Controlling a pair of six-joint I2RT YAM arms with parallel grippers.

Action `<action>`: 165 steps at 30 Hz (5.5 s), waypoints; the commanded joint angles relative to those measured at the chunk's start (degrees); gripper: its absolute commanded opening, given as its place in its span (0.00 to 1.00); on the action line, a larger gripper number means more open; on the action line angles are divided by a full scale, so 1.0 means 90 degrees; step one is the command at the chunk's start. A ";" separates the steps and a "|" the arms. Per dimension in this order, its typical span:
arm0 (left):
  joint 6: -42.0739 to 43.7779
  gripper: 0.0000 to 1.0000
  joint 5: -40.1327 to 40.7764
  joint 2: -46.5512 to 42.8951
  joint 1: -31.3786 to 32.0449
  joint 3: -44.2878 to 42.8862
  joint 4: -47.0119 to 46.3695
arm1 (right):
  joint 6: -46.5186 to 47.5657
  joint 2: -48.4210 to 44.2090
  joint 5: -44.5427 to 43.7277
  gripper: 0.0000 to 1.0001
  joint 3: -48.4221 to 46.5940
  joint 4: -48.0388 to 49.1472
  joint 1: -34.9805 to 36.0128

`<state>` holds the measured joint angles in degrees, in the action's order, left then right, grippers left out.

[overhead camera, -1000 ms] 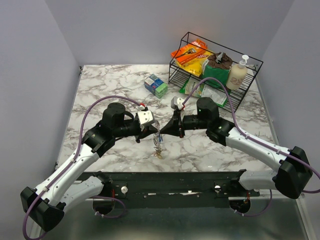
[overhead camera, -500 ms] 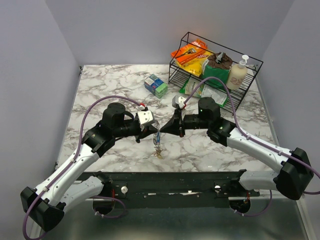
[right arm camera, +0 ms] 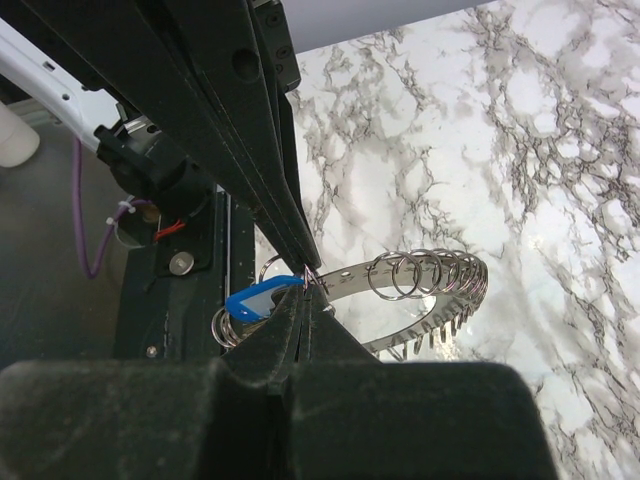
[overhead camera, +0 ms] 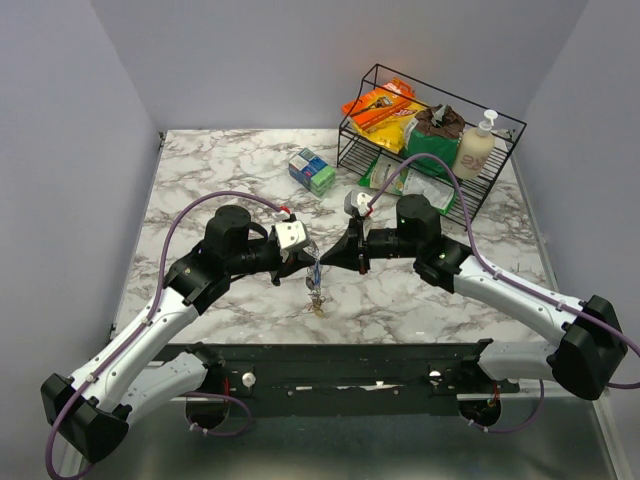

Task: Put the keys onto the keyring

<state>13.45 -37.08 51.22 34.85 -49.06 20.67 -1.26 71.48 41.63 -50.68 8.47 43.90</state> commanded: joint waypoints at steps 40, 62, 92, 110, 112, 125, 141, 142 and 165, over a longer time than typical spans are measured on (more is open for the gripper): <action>-0.0421 0.00 -0.0197 -0.0467 -0.0015 -0.0018 -0.0714 | 0.0296 -0.0872 -0.0455 0.41 0.0533 0.0153 0.0034; -0.1738 0.00 -0.1221 -0.0682 -0.0005 0.0431 -0.2842 | 0.0159 -0.2064 0.0199 0.60 0.0719 0.0924 0.0025; -0.2012 0.00 -0.1573 -0.0662 0.0005 0.0480 -0.3155 | -0.0798 -0.1126 0.0980 0.28 0.0425 0.1754 0.0034; -0.1925 0.00 -0.1525 -0.0545 -0.0005 0.0442 -0.2883 | -0.0837 -0.1233 0.0805 0.01 0.0445 0.1696 0.0034; -0.1828 0.00 -0.1505 -0.0555 -0.0005 0.0422 -0.2775 | -0.0788 -0.1282 0.0737 0.01 0.0455 0.1618 0.0034; -0.1037 0.29 -0.1641 -0.0370 -0.0005 -0.0095 -0.1254 | 0.0081 -0.1107 0.0842 0.01 -0.0189 0.0017 0.0034; 0.0497 0.42 -0.1446 0.0187 -0.0005 -0.1452 0.1209 | 0.1633 -0.0306 0.1068 0.01 -0.1468 -0.2854 0.0034; 0.0526 0.42 -0.1417 0.0236 -0.0005 -0.1502 0.1287 | 0.1672 -0.0267 0.1010 0.01 -0.1517 -0.2942 0.0034; 0.0869 0.35 -0.1026 0.1564 0.0356 -0.2303 0.2128 | 0.2015 -0.0023 0.0687 0.01 -0.1703 -0.3666 0.0025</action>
<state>20.60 -47.27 65.14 37.36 -68.88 39.53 16.32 71.55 47.59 -64.14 -24.62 43.92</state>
